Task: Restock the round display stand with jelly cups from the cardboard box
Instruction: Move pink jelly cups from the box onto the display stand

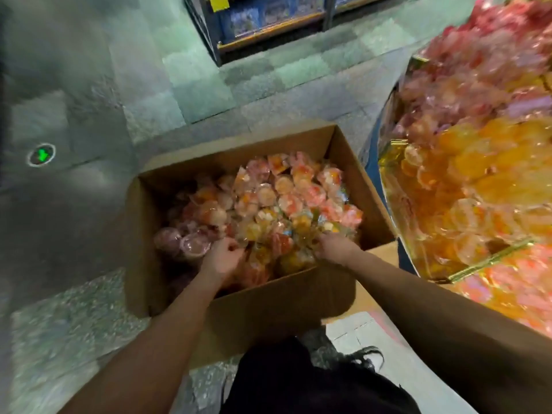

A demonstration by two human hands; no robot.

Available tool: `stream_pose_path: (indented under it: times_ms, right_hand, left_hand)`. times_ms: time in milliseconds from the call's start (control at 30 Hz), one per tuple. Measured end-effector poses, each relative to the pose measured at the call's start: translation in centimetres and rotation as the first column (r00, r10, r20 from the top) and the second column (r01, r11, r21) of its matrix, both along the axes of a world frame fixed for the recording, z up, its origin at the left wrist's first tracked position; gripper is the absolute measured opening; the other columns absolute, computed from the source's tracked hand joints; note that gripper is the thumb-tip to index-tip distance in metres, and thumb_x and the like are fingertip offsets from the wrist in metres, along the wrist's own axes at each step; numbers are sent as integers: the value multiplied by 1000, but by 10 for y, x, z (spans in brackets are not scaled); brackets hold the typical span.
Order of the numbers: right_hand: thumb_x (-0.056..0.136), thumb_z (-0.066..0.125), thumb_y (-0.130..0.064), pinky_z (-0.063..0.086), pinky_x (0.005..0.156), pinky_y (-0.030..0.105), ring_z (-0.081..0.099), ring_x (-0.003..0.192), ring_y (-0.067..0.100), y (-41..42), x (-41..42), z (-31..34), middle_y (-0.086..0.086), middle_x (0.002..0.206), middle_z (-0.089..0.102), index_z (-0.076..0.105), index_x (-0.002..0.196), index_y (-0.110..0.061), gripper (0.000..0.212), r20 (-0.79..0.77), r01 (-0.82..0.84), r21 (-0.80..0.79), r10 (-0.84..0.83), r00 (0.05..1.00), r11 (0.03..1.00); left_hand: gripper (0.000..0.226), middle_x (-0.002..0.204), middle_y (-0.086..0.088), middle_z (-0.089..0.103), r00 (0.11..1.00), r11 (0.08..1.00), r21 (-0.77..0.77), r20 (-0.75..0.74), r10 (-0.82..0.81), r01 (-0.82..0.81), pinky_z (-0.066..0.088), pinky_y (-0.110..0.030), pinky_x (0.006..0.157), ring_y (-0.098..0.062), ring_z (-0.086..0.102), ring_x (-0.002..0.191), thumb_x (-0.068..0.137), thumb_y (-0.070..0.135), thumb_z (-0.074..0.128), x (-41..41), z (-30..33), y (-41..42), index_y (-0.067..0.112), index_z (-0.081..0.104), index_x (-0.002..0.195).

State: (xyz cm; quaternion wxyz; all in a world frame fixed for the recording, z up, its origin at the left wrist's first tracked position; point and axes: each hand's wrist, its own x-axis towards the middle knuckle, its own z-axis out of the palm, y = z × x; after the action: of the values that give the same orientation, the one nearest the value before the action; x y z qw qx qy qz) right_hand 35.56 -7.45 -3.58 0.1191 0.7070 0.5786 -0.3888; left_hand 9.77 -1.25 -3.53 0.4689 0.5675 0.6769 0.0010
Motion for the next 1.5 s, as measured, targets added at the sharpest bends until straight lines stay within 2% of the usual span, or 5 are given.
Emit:
stream_pose_path:
  times_ms: [433, 633, 967, 1200, 1500]
  right_hand:
    - [91, 57, -59, 49, 101, 44, 51, 127, 31, 46, -65, -69, 10, 144, 47, 34, 150, -20, 75, 42, 196, -18, -195, 980, 980]
    - [90, 53, -66, 52, 88, 42, 55, 120, 32, 54, -76, -87, 11, 135, 52, 41, 145, -18, 74, 129, 219, -7, -217, 968, 976]
    - [96, 55, -42, 50, 94, 37, 51, 124, 28, 50, -58, -72, 10, 143, 46, 38, 148, -19, 59, -89, 447, 13, -444, 891, 894]
    - [90, 59, -56, 42, 75, 26, 56, 91, 14, -12, 6, 5, -5, 110, 57, 52, 122, -32, 41, -456, 667, 12, -590, 667, 745]
    - [92, 63, -47, 47, 85, 29, 65, 94, 9, -178, 91, 58, -18, 96, 71, 67, 101, -37, 14, -594, 905, -47, -740, 314, 422]
  left_hand:
    - [85, 157, -7, 21, 910, 970, -24, -343, -234, 241, 32, -49, 113, -32, 28, 140, 87, 60, 59, -10, -52, -4, 14, 26, 151]
    - [64, 152, -7, 34, 885, 948, 59, -379, -268, 313, 43, -46, 105, -31, 46, 128, 93, 38, 59, -13, -65, -4, 14, 33, 147]
    - [44, 107, 17, 50, 978, 928, 316, -136, -160, 196, 42, -23, 80, -6, 53, 98, 95, 57, 52, -20, -19, -1, 25, 51, 124]
    - [55, 119, 9, 59, 937, 990, -79, 322, 133, -113, 54, -46, 92, -17, 60, 109, 87, 46, 66, 20, 36, -9, 28, 48, 137]
    - [47, 117, 6, 64, 862, 968, -212, 507, -7, 133, 51, -27, 84, -11, 63, 102, 91, 33, 66, 153, 72, -65, 28, 53, 136]
